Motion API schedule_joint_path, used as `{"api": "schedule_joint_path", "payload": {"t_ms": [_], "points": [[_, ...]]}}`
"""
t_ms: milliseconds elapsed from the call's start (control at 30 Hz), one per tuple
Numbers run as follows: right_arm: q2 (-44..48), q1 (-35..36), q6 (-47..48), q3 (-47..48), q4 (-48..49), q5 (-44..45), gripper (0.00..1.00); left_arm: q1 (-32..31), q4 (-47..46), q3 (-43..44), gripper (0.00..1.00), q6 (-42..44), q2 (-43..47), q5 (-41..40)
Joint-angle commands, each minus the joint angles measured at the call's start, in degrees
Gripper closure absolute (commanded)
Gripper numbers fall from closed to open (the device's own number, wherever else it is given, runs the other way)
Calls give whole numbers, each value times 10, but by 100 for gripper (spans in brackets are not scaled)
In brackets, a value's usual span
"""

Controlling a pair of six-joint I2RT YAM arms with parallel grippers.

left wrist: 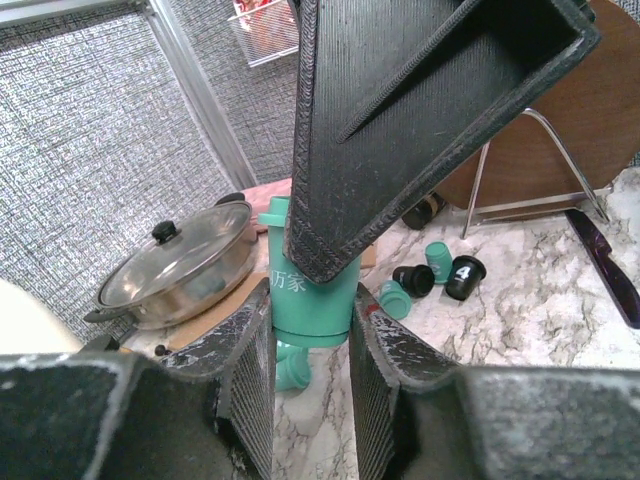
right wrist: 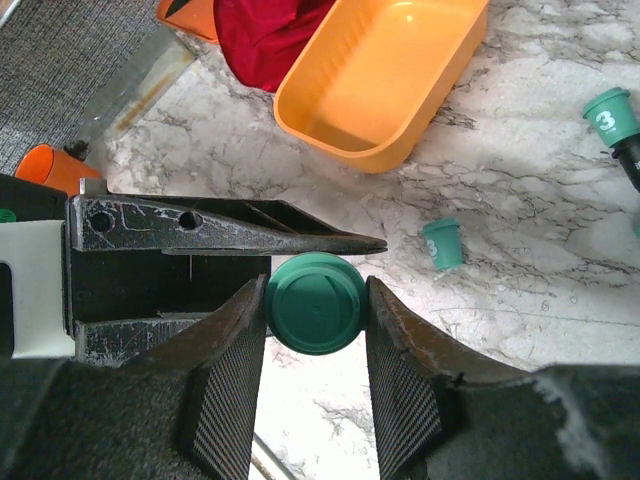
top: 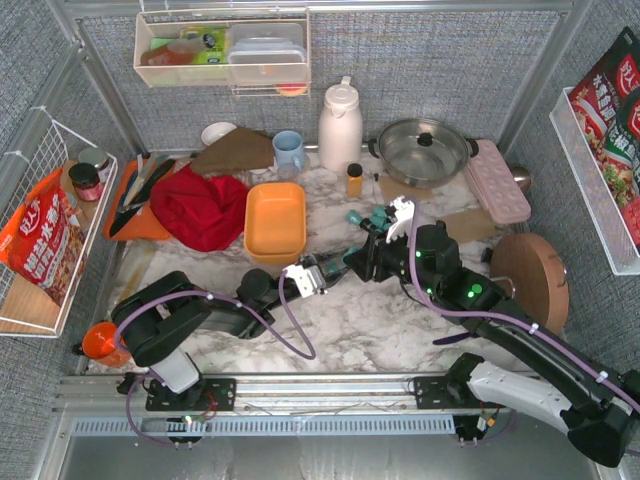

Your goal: Mix the coffee capsules in the storage basket

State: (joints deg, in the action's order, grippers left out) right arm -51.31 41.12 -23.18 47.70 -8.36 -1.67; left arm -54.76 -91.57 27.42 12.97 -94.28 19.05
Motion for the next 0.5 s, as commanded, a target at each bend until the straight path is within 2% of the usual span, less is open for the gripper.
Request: {"api": "schedule_joint_path", "payload": {"t_ms": [0, 100, 200, 367, 467], "points": [[3, 1, 0, 1, 3, -1, 68, 0, -25, 3, 67, -2, 4, -9], [7, 1, 1, 5, -4, 2, 42, 0, -25, 0, 67, -1, 4, -13], [19, 0, 9, 11, -19, 19, 26, 0, -26, -4, 68, 2, 3, -24], [47, 0, 40, 28, -58, 59, 18, 1, -27, -16, 68, -6, -3, -60], [64, -1, 66, 40, -89, 112, 16, 2, -26, -24, 68, -21, -6, -138]]}}
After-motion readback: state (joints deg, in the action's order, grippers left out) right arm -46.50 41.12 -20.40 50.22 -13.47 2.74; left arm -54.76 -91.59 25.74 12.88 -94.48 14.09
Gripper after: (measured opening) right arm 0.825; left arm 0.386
